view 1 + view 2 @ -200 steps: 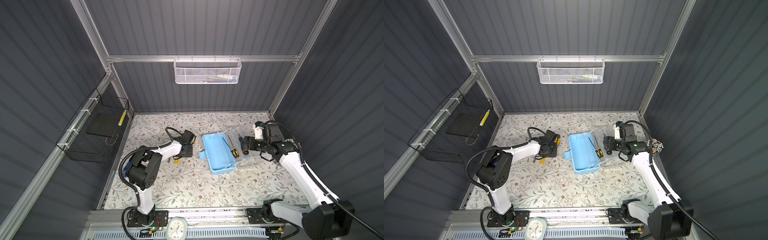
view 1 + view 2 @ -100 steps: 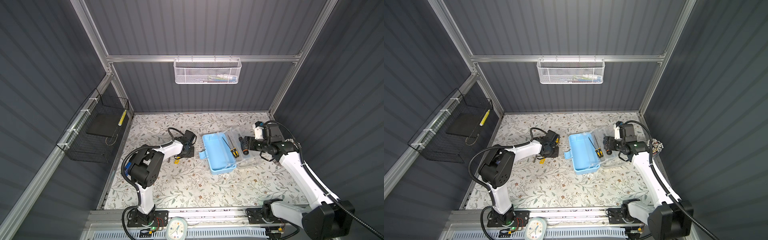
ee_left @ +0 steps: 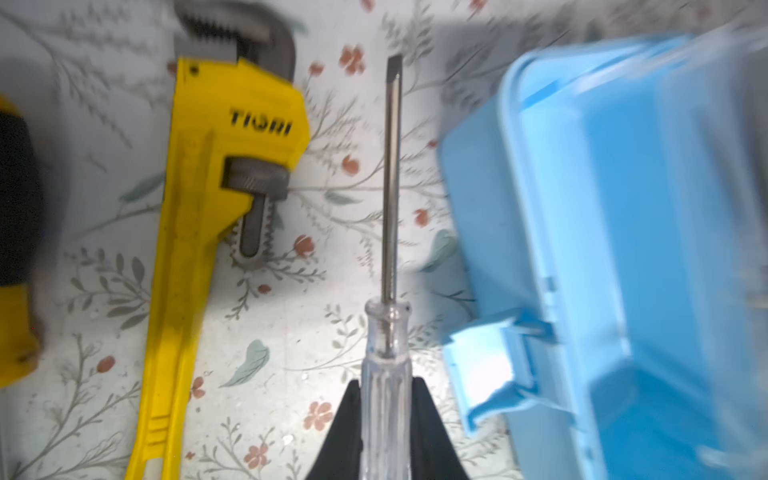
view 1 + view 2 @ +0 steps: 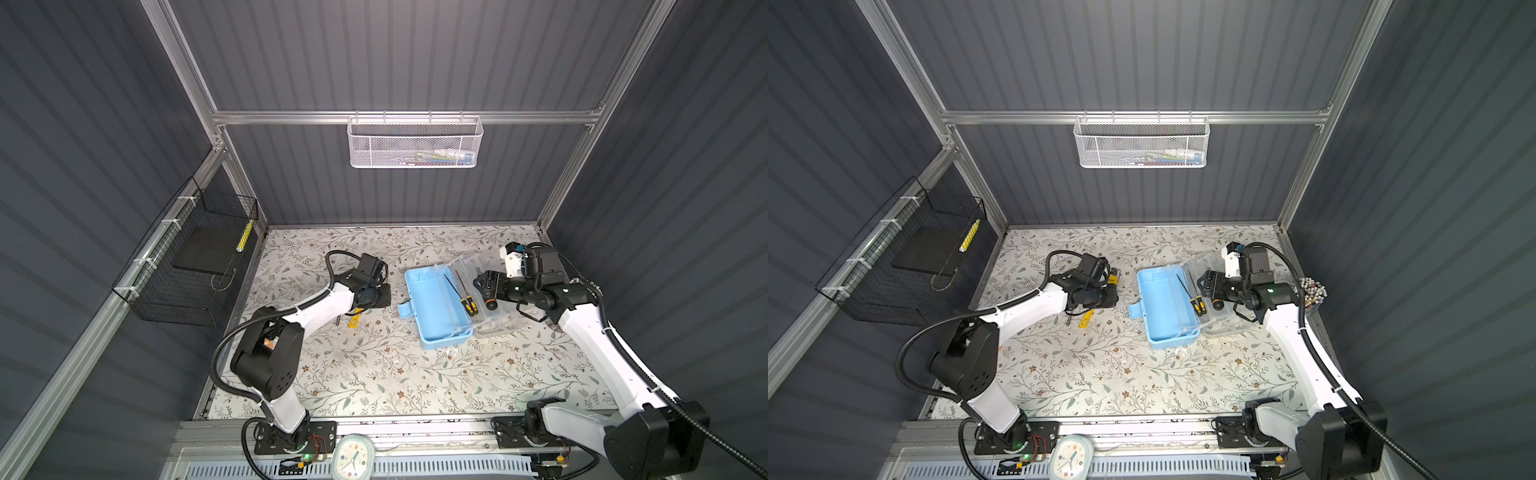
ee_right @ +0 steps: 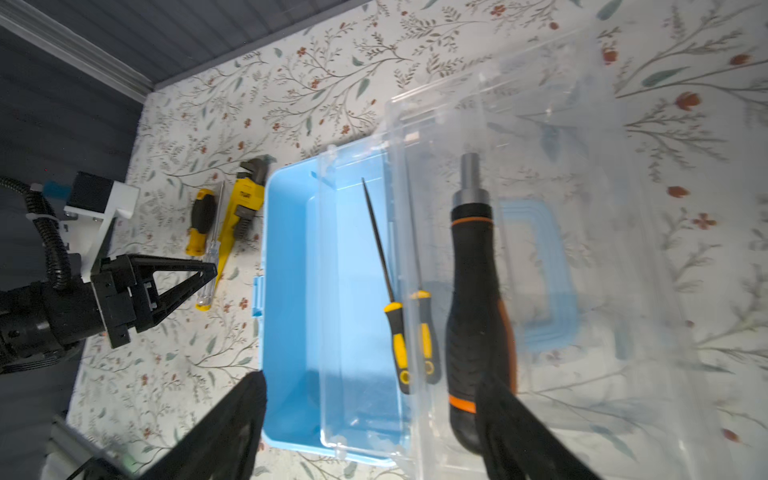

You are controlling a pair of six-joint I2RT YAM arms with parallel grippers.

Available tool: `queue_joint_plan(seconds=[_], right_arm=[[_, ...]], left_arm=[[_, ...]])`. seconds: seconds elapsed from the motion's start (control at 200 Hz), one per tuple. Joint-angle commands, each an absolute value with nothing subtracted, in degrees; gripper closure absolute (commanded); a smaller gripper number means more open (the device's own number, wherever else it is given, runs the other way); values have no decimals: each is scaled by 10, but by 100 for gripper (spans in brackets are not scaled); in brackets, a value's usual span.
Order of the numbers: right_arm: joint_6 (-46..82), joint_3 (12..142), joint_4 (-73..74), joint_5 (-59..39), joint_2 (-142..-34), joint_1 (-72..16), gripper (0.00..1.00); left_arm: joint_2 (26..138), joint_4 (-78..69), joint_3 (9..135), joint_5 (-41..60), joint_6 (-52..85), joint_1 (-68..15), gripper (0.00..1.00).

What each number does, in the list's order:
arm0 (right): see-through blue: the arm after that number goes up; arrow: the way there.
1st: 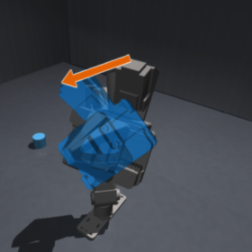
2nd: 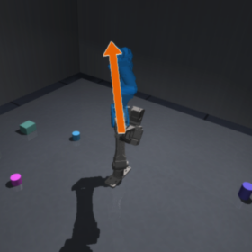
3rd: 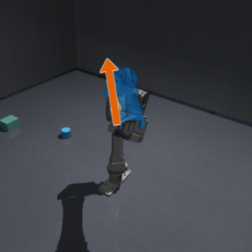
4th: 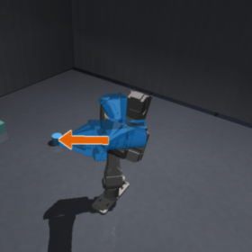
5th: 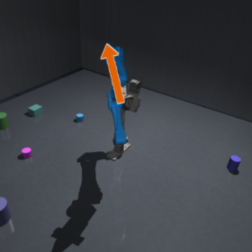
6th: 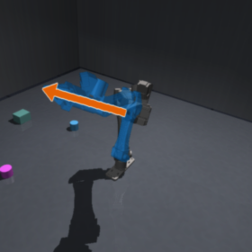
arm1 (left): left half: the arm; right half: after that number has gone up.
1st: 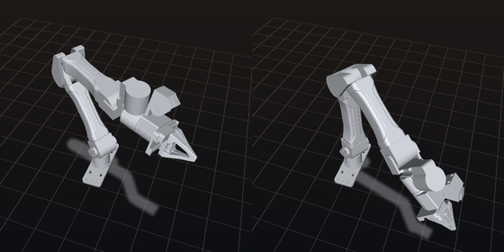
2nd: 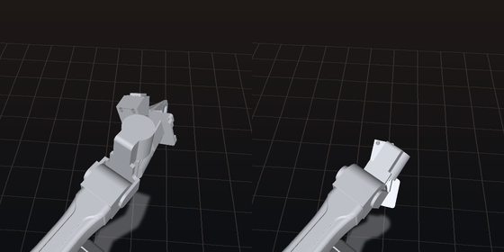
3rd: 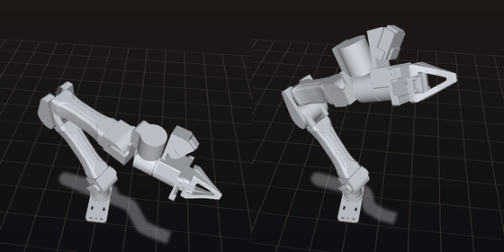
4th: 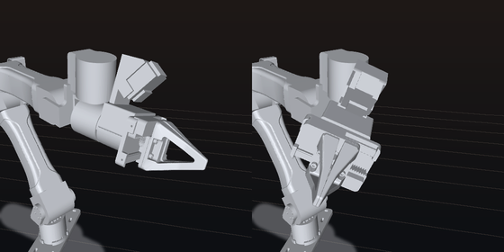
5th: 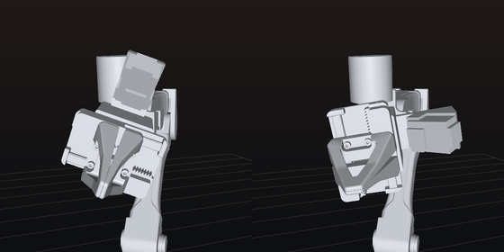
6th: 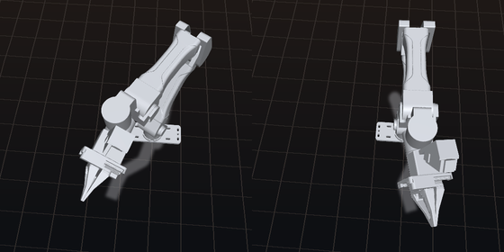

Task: Pack the tool kit
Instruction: 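Lift the clear-handled screwdriver over the box with the left gripper while the right approaches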

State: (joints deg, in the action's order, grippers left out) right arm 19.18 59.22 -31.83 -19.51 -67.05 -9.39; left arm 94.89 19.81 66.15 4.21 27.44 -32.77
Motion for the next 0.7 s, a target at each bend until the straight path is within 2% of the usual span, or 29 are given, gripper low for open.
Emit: queue_joint_plan(seconds=[0.0,0.19,0.36,0.695], right_arm=[[235,602,-281,-276,-662,-105,23],[307,590,-183,-335,-687,-137,26],[342,602,-128,-320,-734,-167,28],[354,646,-107,-292,-811,-216,36]], left_arm=[[912,163,661,78,286,-338,93],[898,95,652,117,314,-367,93],[913,71,676,124,321,-410,93],[926,-3,678,154,371,-431,93]])
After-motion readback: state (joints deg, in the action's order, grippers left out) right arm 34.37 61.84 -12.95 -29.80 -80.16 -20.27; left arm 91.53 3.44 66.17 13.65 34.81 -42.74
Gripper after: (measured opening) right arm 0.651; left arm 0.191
